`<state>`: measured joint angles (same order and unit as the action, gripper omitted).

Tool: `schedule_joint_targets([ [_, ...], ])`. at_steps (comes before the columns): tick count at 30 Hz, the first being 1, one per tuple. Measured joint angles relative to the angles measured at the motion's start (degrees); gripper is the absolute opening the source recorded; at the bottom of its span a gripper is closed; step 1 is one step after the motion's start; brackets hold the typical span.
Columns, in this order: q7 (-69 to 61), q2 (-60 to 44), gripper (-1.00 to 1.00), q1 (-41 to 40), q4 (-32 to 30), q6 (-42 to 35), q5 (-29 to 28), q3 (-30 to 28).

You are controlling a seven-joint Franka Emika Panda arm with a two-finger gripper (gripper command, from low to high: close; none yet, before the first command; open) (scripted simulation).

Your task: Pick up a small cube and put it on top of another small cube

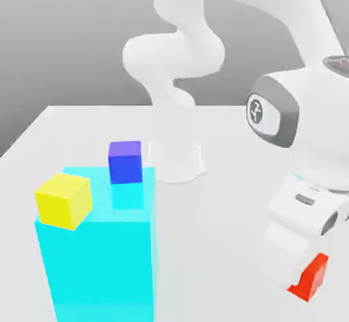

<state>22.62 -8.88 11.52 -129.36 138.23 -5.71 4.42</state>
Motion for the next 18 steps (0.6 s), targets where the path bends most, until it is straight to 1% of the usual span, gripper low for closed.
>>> schedule_joint_targets([
  [5, -1.87, 10.41, -1.00, -5.60, -3.28, -6.90, 0.70, -2.47],
  [9, -3.49, 18.63, -1.00, -8.09, -5.90, -12.39, 1.35, -4.39],
  [18, -6.99, 36.65, -1.00, -14.25, -11.82, -24.67, 2.05, -10.86],
])
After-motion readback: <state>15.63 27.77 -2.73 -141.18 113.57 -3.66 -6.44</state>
